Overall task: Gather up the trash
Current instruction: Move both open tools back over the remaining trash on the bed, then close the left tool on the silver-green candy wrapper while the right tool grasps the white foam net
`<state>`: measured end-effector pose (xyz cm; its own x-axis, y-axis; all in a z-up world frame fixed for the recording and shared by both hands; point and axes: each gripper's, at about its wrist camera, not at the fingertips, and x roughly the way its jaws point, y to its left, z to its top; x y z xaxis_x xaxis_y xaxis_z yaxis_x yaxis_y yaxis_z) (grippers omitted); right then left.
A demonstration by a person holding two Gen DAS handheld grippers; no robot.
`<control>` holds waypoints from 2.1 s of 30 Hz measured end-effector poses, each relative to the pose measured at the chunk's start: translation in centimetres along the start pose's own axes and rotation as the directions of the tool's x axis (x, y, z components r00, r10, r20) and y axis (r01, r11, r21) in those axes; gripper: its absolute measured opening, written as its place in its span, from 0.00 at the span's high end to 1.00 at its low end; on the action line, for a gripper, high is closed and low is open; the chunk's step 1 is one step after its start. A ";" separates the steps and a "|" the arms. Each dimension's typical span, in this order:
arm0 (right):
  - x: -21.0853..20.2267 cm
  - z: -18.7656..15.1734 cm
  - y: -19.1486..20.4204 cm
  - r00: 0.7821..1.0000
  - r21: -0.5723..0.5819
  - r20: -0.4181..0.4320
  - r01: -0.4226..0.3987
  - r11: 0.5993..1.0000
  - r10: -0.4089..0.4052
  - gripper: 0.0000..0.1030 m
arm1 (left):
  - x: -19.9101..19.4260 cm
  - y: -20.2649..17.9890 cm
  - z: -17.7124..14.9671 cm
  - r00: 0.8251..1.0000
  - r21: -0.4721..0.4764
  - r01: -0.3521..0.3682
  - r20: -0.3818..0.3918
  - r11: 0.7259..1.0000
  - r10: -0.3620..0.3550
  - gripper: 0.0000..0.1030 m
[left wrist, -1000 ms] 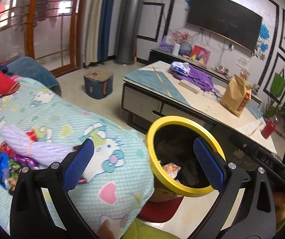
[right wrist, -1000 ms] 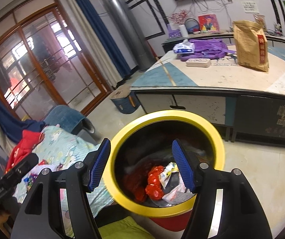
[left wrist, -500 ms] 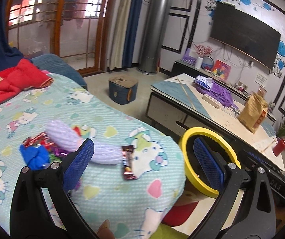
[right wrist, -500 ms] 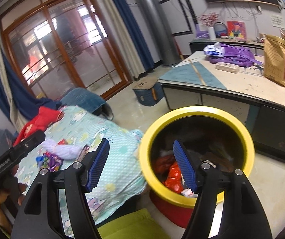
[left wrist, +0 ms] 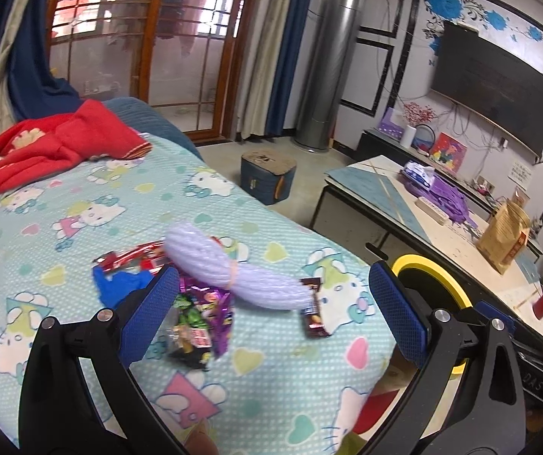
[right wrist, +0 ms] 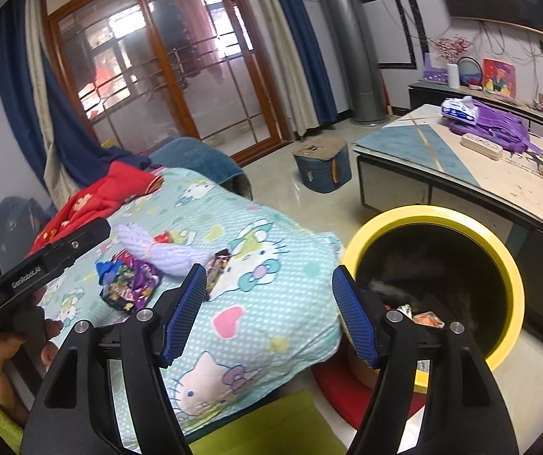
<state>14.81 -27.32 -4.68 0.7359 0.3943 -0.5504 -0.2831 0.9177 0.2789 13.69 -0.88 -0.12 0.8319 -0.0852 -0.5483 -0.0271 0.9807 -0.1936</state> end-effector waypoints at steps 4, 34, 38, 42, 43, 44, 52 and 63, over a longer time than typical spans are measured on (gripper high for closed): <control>0.6 -0.1 1.4 1.000 -0.029 -0.011 -0.016 0.999 0.015 0.35 | -0.4 1.4 -0.2 1.000 -0.021 -0.018 0.002 1.000 0.018 0.11; 12.0 1.6 7.9 0.967 -0.153 -0.217 -0.170 0.973 0.135 0.41 | 0.6 8.8 -4.0 0.987 -0.147 0.044 -0.146 0.988 -0.066 0.39; 13.0 1.5 8.4 0.962 -0.172 -0.233 -0.182 0.968 0.139 0.42 | 1.2 8.8 -4.3 0.983 -0.156 0.062 -0.161 0.986 -0.087 0.44; 14.1 1.5 8.5 0.959 -0.178 -0.248 -0.185 0.967 0.138 0.45 | 1.6 8.6 -4.6 0.979 -0.160 0.073 -0.176 0.984 -0.101 0.50; 14.3 1.5 8.5 0.958 -0.177 -0.251 -0.184 0.967 0.137 0.45 | 1.7 8.5 -4.7 0.979 -0.160 0.076 -0.178 0.984 -0.104 0.50; 14.6 1.5 8.6 0.958 -0.175 -0.253 -0.185 0.967 0.137 0.45 | 1.7 8.4 -4.7 0.978 -0.160 0.078 -0.179 0.984 -0.107 0.50; 15.3 1.2 8.9 0.950 -0.179 -0.272 -0.205 0.962 0.152 0.59 | 2.4 8.4 -5.0 0.973 -0.181 0.097 -0.191 0.979 -0.132 0.63; 14.1 0.1 9.6 0.944 -0.194 -0.274 -0.239 0.951 0.181 0.78 | 2.7 8.5 -5.3 0.969 -0.197 0.107 -0.198 0.975 -0.147 0.82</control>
<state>22.54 -13.00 -9.68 0.4748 0.5524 -0.6851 -0.5650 0.7882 0.2440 12.75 6.35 -7.52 0.7006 -0.2611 -0.6640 -0.0462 0.9121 -0.4074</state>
